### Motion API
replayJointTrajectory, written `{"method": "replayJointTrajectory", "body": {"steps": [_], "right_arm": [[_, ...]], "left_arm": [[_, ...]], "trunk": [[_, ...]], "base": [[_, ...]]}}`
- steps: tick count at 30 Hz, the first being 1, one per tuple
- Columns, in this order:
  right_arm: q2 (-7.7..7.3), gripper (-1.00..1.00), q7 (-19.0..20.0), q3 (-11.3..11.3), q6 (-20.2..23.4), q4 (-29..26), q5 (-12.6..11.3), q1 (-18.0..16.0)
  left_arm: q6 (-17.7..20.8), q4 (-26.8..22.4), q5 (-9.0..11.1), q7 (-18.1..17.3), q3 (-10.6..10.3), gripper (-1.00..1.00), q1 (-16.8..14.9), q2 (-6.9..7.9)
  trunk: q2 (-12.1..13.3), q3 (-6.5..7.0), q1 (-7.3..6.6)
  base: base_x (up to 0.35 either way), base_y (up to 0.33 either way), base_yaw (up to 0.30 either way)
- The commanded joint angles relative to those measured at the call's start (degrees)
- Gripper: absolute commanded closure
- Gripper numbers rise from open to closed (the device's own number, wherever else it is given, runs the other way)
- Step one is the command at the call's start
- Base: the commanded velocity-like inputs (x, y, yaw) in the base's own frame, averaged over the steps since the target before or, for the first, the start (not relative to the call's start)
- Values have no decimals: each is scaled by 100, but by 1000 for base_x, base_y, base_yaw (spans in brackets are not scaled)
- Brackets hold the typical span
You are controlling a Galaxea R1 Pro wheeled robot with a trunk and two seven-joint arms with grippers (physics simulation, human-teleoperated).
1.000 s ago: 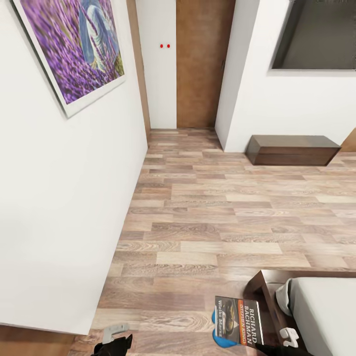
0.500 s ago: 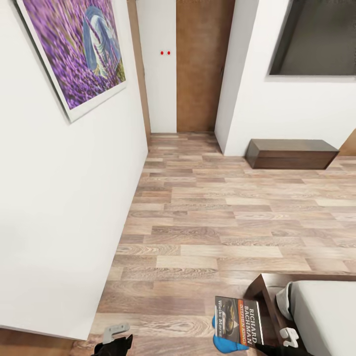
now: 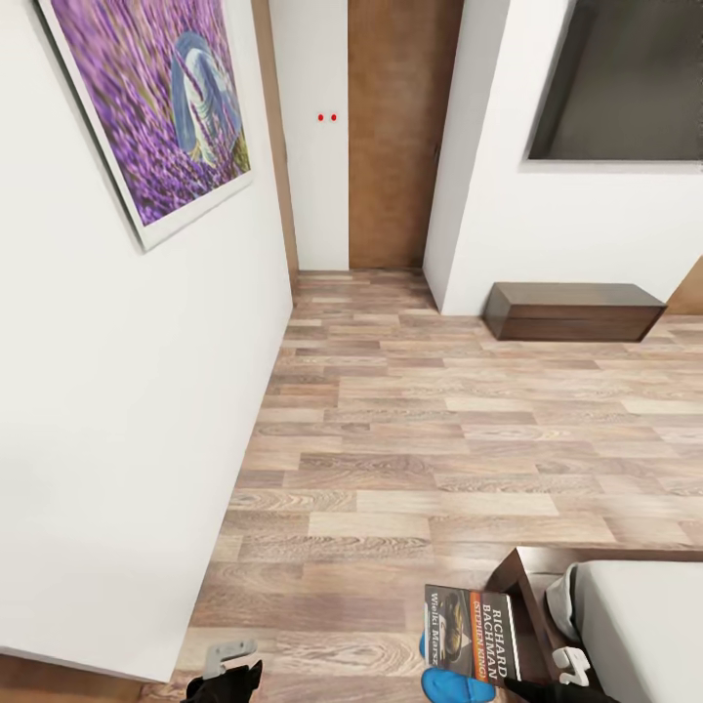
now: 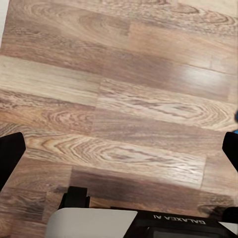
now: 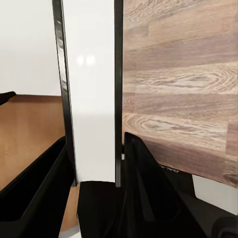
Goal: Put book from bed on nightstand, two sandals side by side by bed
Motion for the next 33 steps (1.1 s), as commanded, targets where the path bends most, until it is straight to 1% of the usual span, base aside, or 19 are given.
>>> {"method": "replayJointTrajectory", "body": {"steps": [1, 11, 33], "right_arm": [[4, 100, 32, -38, 57, -3, 20, -4], [4, 100, 32, -38, 59, -3, 15, -4], [4, 100, 32, -47, 59, -3, 15, -4]], "left_arm": [[-18, 7, 52, -24, -5, -100, -3, -11], [-19, 7, 51, -24, -1, -100, -2, -62], [-19, 8, 51, -24, -5, -100, -2, -67]], "trunk": [[-4, 4, 1], [-4, 98, 1], [-4, 304, 1]], "base": [[0, 0, 0], [0, 0, 0], [0, 0, 0]]}}
